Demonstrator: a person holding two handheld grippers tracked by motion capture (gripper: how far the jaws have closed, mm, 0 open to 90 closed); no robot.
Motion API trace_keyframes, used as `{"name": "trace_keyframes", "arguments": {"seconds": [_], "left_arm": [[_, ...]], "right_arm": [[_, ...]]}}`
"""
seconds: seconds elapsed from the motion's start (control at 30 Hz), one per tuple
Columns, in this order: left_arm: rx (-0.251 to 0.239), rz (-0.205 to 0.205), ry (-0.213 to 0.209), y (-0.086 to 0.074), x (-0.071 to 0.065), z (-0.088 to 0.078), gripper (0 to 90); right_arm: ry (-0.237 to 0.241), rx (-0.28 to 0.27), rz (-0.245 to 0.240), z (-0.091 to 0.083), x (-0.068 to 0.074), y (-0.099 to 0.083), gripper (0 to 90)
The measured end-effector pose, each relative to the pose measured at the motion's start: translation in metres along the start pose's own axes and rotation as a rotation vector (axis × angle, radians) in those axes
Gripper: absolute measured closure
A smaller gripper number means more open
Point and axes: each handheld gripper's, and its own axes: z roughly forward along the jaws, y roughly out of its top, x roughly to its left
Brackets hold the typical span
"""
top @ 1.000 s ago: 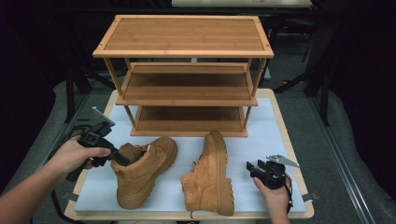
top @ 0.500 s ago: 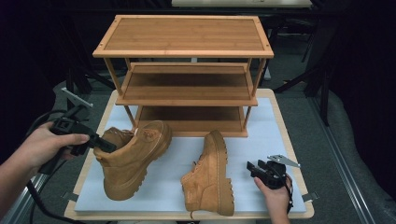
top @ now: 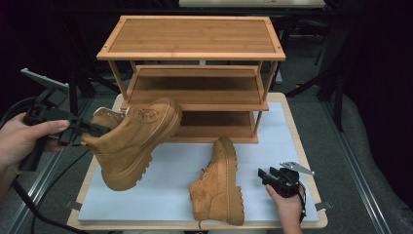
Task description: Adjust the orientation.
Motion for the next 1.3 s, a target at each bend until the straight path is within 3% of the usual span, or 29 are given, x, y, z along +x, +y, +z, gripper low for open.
{"name": "trace_keyframes", "arguments": {"seconds": [0.23,0.37,0.5,0.67,0.77,0.9,1.0,1.1,1.17,1.3], "left_arm": [[-0.069,-0.014,-0.007,0.017,0.006,0.007,78.4],[-0.087,-0.017,-0.012,0.026,0.009,0.011,78.2],[-0.111,-0.024,-0.03,0.036,0.009,0.015,78.1],[-0.158,-0.04,-0.047,0.05,0.012,0.022,78.0],[-0.184,-0.058,-0.048,0.057,0.015,0.027,78.0],[-0.224,-0.083,-0.034,0.066,0.019,0.033,78.0],[-0.283,-0.094,0.019,0.076,0.022,0.041,78.0],[-0.32,-0.101,0.039,0.08,0.023,0.045,78.0],[-0.364,-0.087,0.082,0.083,0.021,0.052,78.0],[-0.394,-0.088,0.079,0.086,0.017,0.066,77.9]], "right_arm": [[0.003,-0.017,0.006,0.001,-0.001,0.0,47.1],[0.004,0.007,0.011,0.001,-0.002,0.0,47.1],[0.007,-0.011,0.016,0.001,-0.003,-0.001,47.1],[0.002,0.009,0.021,-0.001,-0.004,0.0,47.2],[0.01,-0.006,0.024,0.0,-0.005,0.0,47.1],[0.011,-0.016,0.029,0.0,-0.006,0.0,47.1],[0.007,0.008,0.028,-0.001,-0.006,0.0,47.1],[0.006,0.008,0.03,-0.001,-0.006,0.0,47.2],[0.014,-0.019,0.037,0.0,-0.007,-0.001,47.2],[0.016,-0.008,0.04,0.0,-0.008,0.0,47.2]]}}
